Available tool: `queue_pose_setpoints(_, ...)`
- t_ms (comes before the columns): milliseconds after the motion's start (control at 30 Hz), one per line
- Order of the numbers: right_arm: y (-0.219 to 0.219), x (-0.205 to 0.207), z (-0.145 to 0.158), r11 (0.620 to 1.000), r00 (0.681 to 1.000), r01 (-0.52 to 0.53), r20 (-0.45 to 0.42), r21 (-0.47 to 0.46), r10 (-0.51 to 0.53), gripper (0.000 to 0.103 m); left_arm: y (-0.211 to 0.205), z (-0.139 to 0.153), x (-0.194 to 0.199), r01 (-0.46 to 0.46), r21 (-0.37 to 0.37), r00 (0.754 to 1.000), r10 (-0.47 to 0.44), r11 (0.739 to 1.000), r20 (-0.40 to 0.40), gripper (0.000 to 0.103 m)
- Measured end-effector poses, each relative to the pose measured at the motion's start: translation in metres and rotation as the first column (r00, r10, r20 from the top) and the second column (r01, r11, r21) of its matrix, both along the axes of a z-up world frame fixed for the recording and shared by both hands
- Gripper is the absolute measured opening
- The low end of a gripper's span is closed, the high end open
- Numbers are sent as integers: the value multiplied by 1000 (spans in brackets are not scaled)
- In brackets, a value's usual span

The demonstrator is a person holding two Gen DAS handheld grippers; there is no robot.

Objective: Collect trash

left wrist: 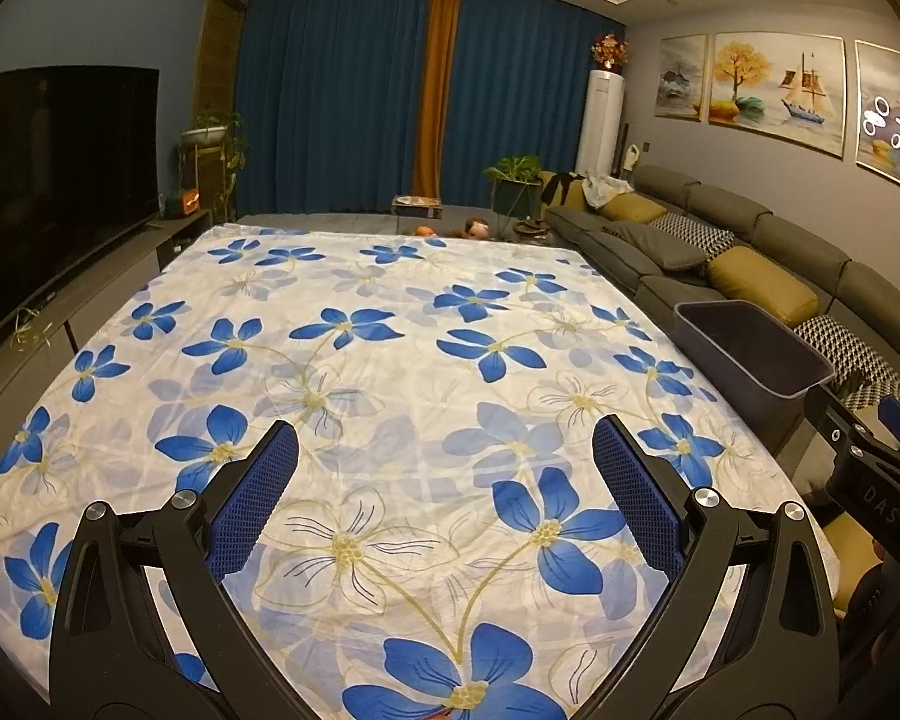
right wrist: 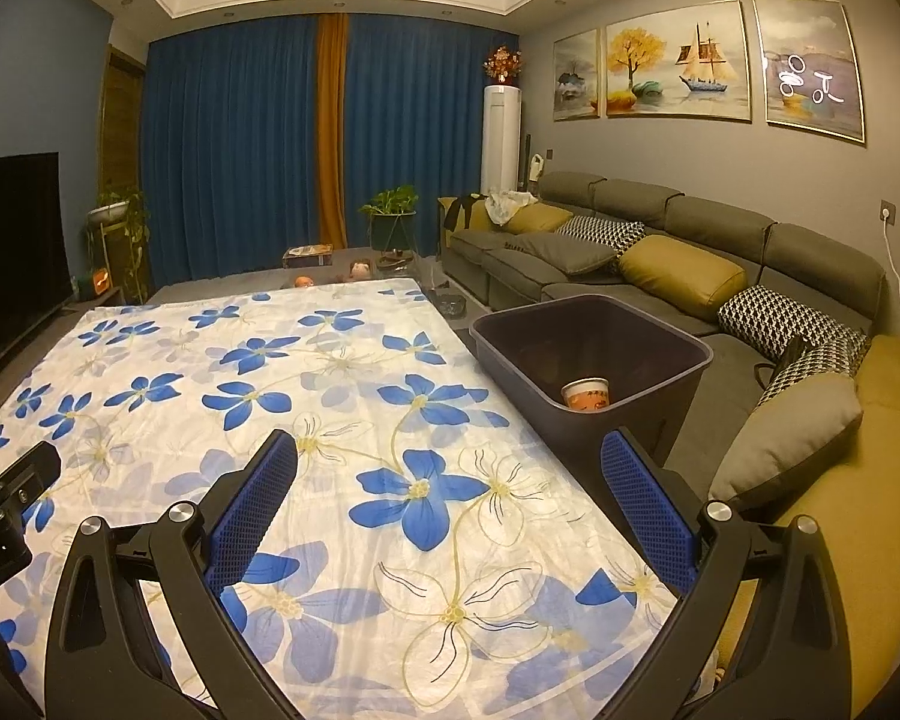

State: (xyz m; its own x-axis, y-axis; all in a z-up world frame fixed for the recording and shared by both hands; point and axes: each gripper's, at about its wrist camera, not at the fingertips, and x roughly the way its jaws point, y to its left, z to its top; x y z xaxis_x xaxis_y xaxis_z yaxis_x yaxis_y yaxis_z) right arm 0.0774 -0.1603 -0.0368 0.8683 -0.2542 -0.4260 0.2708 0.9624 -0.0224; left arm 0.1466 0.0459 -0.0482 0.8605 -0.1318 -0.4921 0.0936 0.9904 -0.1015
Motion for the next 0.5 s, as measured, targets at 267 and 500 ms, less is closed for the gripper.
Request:
queue_pose_setpoints(267,0,3,-3,1000,1000,1,-7,5,-1,98,0,-2,1,0,1,1000,0,1000,-3,97)
queue_pose_setpoints(500,0,4,-6,1000,1000,-3,-14,8,3,98,0,-4,1,-16,15,1000,16,1000,-5,97)
